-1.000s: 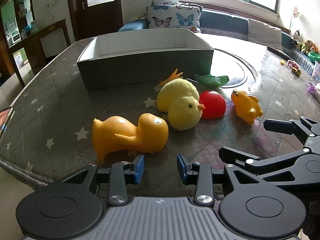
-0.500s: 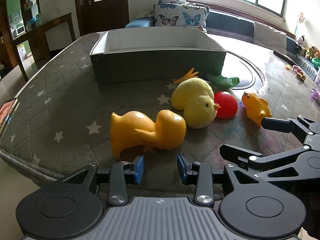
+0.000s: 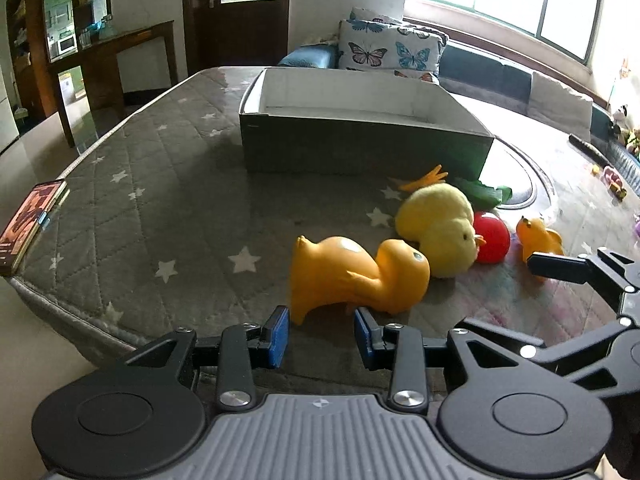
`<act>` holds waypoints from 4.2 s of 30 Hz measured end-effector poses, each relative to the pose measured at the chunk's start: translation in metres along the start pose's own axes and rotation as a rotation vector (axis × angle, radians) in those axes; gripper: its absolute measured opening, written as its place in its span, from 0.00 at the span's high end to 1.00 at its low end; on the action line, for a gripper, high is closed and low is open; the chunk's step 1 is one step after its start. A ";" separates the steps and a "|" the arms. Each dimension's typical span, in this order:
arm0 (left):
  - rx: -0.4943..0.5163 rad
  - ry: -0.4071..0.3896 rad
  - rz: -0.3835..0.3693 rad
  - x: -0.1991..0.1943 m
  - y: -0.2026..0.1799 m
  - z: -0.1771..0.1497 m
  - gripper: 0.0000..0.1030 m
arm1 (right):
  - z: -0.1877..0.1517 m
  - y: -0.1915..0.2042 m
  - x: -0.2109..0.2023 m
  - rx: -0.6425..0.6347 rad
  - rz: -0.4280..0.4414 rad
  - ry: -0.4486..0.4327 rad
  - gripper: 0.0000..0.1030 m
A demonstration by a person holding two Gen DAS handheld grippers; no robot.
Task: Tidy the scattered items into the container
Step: 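Close left tool on large orange duck while right tool grasps small orange duck, then carry large duck in left tool into box while right tool carries small duck there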
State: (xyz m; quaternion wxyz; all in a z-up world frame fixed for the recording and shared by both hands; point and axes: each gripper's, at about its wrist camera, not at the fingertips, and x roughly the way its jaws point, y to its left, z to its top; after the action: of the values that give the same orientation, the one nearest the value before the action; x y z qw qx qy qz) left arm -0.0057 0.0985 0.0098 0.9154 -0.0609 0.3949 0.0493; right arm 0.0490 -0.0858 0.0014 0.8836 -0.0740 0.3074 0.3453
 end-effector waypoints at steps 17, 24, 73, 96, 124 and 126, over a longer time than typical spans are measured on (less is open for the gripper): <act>-0.040 -0.016 0.027 0.004 0.027 0.017 0.63 | 0.022 0.032 0.015 -0.114 0.096 0.007 0.04; -0.073 -0.007 -0.044 0.004 0.036 0.021 0.64 | 0.027 0.043 0.024 -0.149 0.122 0.015 0.12; -0.076 -0.027 -0.192 0.016 0.050 0.036 0.59 | 0.027 0.032 0.051 -0.125 0.203 0.077 0.54; -0.164 -0.004 -0.273 0.018 0.062 0.030 0.59 | 0.031 0.033 0.052 -0.125 0.203 0.083 0.56; -0.139 -0.079 -0.405 0.008 0.028 0.092 0.63 | 0.069 0.001 0.013 -0.086 0.105 -0.097 0.57; -0.114 -0.098 -0.417 0.014 0.016 0.109 0.63 | 0.079 -0.010 0.011 -0.077 0.070 -0.121 0.57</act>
State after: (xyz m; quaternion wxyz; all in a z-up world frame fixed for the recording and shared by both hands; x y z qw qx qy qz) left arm 0.0794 0.1309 0.0726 0.9189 -0.1903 0.3255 -0.1158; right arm 0.1007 -0.0603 0.0571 0.8846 -0.0763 0.2421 0.3912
